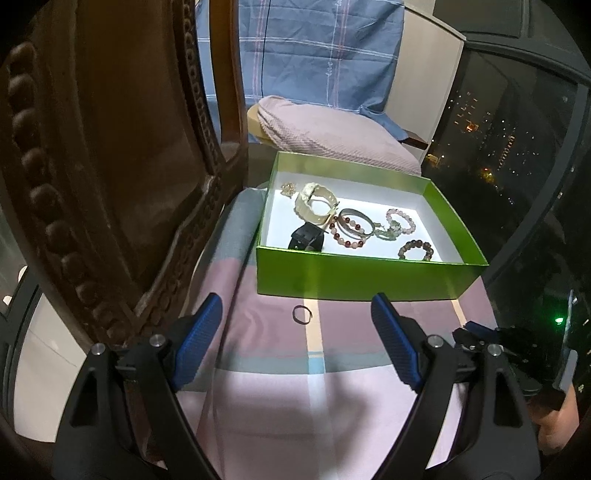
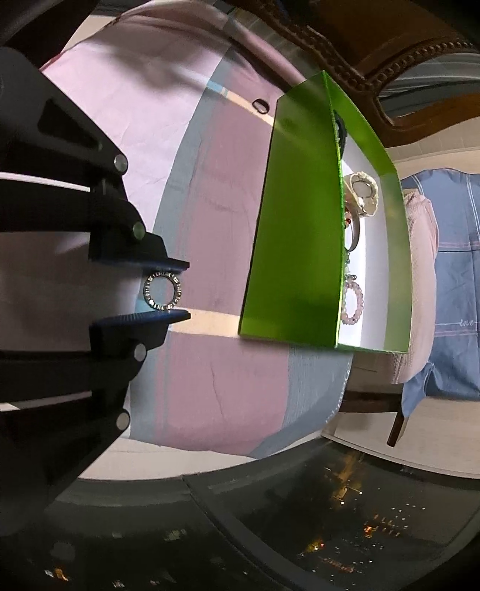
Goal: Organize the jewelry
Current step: 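Grasp the small dark ring with the left tool while the right tool holds the silver ring, then carry the silver ring over the box and open the right tool while the left holds its ring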
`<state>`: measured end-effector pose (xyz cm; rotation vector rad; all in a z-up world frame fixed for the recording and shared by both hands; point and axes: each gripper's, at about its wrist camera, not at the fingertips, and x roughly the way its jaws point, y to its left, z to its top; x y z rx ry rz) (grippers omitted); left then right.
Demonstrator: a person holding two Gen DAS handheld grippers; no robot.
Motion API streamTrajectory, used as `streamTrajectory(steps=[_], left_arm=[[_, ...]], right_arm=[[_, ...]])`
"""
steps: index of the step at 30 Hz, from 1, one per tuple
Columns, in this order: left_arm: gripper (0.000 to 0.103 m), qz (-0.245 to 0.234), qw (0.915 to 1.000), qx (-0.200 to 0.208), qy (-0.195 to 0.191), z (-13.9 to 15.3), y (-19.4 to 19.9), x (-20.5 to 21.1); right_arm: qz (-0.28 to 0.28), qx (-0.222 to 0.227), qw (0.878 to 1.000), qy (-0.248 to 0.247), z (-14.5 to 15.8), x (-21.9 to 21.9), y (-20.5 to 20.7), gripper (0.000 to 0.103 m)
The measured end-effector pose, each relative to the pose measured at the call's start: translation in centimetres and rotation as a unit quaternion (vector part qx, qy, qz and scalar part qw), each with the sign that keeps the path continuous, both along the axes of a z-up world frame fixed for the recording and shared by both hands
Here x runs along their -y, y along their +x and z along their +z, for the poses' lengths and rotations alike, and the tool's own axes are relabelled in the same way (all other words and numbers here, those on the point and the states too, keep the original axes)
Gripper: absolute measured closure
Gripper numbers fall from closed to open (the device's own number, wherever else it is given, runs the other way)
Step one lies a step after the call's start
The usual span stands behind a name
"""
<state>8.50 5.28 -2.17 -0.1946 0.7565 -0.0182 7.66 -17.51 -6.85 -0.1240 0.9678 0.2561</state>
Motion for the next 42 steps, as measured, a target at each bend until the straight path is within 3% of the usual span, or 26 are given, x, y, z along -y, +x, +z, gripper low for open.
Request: streamTrajectory(steps=[5, 7, 12, 17, 20, 25, 27, 31, 34, 38, 42], left_arm=[[0.021, 0.000, 0.9998, -0.015, 0.015, -1.2, 1.1, 0.7], [0.026, -0.009, 0.9990, -0.024, 0.036, -2.1, 1.8, 1.8], [0.054, -0.027, 0.9963, -0.051, 0.064, -4.5, 4.2, 3.7], [0.067, -0.036, 0.9923, -0.092, 0.074, -7.2, 6.1, 4.7], [0.068, -0.032, 0.9896, -0.097, 0.101, -7.9, 6.5, 5.2], [0.075, -0.030, 0.9922, -0.100, 0.068, -8.0, 6.6, 4.4], [0.095, -0.035, 0.9921, -0.100, 0.068, -7.9, 6.5, 4.5], [0.098, -0.047, 0.9920, -0.103, 0.056, -7.8, 6.1, 4.4], [0.098, -0.053, 0.9938, -0.088, 0.043, -6.6, 5.2, 4.0], [0.098, -0.060, 0.9979, -0.014, 0.020, -1.5, 1.7, 3.0], [0.098, -0.070, 0.9953, 0.064, 0.018, 3.4, -2.7, 2.5]], right_arm=[[0.001, 0.029, 0.999, 0.040, 3.0, 0.3, -0.8, 0.082], [0.001, 0.029, 0.998, 0.048, 3.2, 0.3, -1.0, 0.082], [0.009, 0.019, 0.998, 0.053, 3.0, 0.5, -1.1, 0.082], [0.014, 0.017, 0.998, 0.060, 3.2, 0.8, -1.6, 0.082], [0.014, 0.018, 0.998, 0.061, 3.3, 1.0, -1.7, 0.082], [0.016, 0.019, 0.998, 0.064, 3.5, 1.1, -1.9, 0.082], [0.016, 0.020, 0.998, 0.063, 3.5, 1.1, -1.9, 0.082], [0.016, 0.024, 0.997, 0.065, 3.8, 1.1, -2.1, 0.082], [0.017, 0.029, 0.997, 0.065, 4.2, 1.2, -2.3, 0.082], [0.016, 0.046, 0.996, 0.078, 5.3, 1.5, -2.9, 0.082], [0.021, 0.084, 0.991, 0.099, 8.0, 1.7, -4.4, 0.082]])
